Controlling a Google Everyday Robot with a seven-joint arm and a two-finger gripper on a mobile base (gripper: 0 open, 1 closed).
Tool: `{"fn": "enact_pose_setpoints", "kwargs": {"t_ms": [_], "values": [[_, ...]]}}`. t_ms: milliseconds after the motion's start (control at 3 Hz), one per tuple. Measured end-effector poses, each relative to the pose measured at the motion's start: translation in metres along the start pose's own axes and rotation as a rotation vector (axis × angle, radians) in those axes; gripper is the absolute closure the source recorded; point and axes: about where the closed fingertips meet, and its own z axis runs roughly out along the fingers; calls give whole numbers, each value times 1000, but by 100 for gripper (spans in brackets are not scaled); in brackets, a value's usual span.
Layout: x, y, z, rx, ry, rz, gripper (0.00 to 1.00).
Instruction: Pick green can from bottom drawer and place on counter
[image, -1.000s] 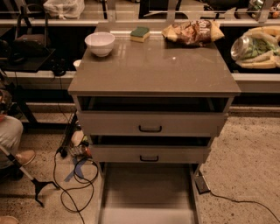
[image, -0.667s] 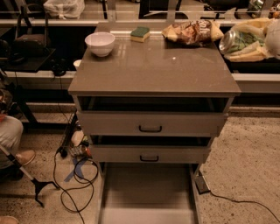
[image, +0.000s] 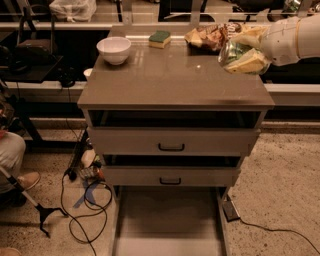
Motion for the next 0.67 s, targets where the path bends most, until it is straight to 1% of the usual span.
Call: {"fn": "enact_pose_setpoints", "kwargs": {"t_ms": [333, 667], "values": [[0, 0, 0, 0, 0, 0, 100], [9, -7, 23, 7, 8, 60, 100]]}}
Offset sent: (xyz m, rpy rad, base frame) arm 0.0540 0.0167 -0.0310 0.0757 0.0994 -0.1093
